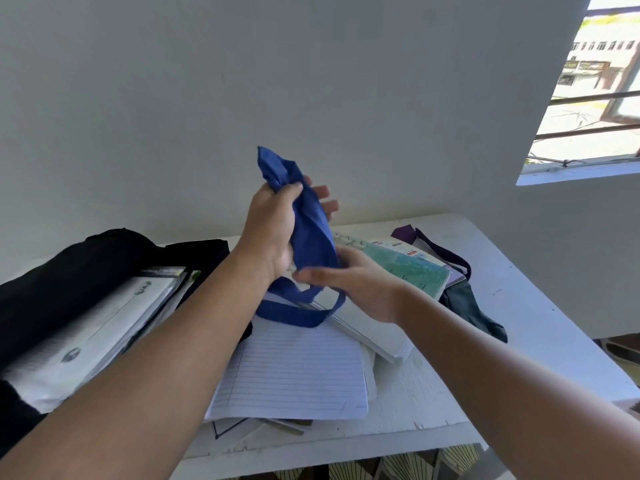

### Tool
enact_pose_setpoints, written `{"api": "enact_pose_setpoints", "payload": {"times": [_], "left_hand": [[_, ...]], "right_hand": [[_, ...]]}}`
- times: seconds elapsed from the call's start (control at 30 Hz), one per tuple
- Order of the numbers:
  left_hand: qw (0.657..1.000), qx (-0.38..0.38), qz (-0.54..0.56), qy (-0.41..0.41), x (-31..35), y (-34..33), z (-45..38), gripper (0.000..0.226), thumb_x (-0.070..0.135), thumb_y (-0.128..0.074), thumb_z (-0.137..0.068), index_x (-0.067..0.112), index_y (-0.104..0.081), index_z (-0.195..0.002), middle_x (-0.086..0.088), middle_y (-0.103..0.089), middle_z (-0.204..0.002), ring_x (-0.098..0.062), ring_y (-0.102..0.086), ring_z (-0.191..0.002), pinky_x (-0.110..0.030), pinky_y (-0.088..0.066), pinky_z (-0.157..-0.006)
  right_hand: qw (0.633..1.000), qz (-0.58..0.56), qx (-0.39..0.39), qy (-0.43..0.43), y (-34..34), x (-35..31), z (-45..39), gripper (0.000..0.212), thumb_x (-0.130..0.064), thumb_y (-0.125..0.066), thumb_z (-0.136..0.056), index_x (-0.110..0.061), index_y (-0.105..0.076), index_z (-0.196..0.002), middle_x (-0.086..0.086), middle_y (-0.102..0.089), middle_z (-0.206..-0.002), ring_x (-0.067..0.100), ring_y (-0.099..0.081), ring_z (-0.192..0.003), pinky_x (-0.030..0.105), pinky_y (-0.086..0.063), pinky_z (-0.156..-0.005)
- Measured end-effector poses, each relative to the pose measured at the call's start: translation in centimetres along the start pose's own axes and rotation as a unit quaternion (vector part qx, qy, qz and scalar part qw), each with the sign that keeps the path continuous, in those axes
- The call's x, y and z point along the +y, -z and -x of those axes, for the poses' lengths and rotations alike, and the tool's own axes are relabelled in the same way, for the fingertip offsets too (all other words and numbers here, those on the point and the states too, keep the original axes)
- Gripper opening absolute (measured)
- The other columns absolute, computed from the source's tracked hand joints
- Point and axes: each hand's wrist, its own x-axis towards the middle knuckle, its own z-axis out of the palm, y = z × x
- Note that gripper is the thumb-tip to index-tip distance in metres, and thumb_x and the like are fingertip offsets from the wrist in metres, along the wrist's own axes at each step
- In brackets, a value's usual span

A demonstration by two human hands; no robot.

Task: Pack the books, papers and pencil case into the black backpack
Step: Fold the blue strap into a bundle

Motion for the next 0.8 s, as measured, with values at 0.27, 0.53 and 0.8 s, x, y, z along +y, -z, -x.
{"api": "enact_pose_setpoints", "payload": {"times": [0.27, 0.53, 0.8], "left_hand": [[0.978, 0.161, 0.116, -0.060, 3.0, 2.9, -2.1, 0.022, 0.004, -0.031, -0.096, 0.014, -0.046, -0.084, 0.006, -0.035, -0.059, -0.010, -0.025, -0.043, -0.023, -0.028, -0.045], [0.955, 0.147, -0.162, -0.199, 2.6, 4.7, -0.6, 0.021, 0.027, -0.050, -0.088, 0.007, -0.054, -0.093, 0.011, -0.040, -0.056, -0.013, -0.033, -0.052, -0.030, -0.030, -0.052], [0.775, -0.213, -0.594, -0.042, 4.0, 5.0, 1.1, 0.038, 0.038, -0.076, -0.088, 0.006, -0.062, -0.073, -0.002, -0.057, -0.055, -0.015, -0.051, -0.053, -0.030, -0.040, -0.060]], "right_hand": [[0.949, 0.252, 0.182, 0.050, 1.6, -1.4, 0.1, 0.010, -0.008, -0.066, -0.089, -0.017, -0.064, -0.087, -0.003, -0.064, -0.069, 0.015, -0.056, -0.061, 0.029, -0.042, -0.058], [0.871, 0.325, 0.304, 0.207, -0.1, -3.4, 0.2, 0.044, -0.004, -0.060, -0.075, -0.031, -0.052, -0.109, -0.008, -0.062, -0.070, 0.016, -0.057, -0.062, 0.032, -0.046, -0.056], [0.855, 0.375, 0.300, 0.195, -0.5, -2.6, -0.5, 0.065, 0.002, -0.059, -0.072, -0.032, -0.035, -0.121, -0.010, -0.055, -0.074, 0.023, -0.054, -0.063, 0.041, -0.048, -0.059]]}}
